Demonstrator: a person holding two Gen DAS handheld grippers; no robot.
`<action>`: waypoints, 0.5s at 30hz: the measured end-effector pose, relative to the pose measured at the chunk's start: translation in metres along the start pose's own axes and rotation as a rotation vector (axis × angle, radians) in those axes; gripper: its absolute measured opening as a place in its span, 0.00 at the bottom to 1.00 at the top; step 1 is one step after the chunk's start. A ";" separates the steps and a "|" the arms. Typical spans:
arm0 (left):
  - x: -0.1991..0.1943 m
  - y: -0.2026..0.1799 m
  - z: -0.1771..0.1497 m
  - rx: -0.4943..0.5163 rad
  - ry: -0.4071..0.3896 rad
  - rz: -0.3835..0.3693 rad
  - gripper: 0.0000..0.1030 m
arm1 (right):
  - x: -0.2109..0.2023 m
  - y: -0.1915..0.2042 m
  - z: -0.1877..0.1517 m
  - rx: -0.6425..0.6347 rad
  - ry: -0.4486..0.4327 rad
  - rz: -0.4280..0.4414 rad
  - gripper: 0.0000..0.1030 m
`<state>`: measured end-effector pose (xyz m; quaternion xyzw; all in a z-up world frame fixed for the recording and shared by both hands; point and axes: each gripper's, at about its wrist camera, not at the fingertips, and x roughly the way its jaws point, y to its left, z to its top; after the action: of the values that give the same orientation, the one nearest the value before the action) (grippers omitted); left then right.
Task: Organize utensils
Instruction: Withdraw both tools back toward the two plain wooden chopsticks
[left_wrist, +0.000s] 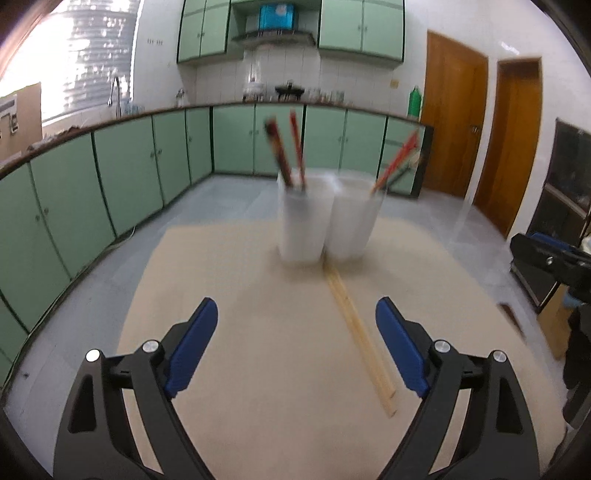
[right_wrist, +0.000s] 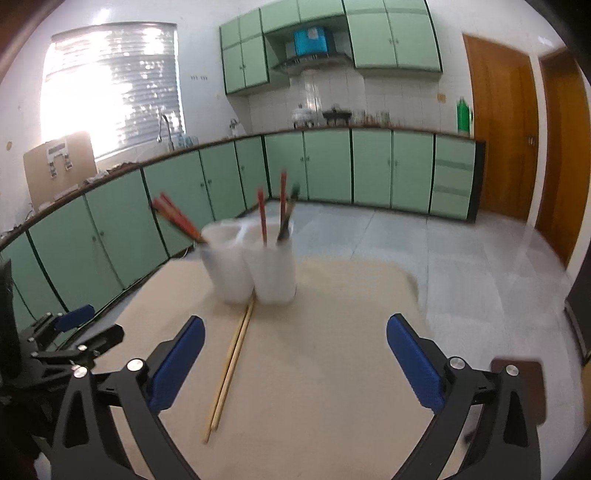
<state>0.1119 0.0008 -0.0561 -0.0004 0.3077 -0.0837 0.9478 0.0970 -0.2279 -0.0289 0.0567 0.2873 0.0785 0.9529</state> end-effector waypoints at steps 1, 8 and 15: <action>0.003 0.002 -0.006 -0.001 0.017 0.004 0.82 | 0.005 0.000 -0.009 0.004 0.021 -0.005 0.94; 0.027 0.016 -0.046 -0.011 0.145 0.048 0.82 | 0.038 0.019 -0.063 -0.011 0.170 -0.025 0.91; 0.041 0.023 -0.073 -0.028 0.232 0.059 0.82 | 0.055 0.038 -0.086 -0.051 0.258 -0.018 0.77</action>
<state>0.1057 0.0209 -0.1398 0.0052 0.4163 -0.0510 0.9078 0.0898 -0.1754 -0.1236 0.0195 0.4059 0.0838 0.9099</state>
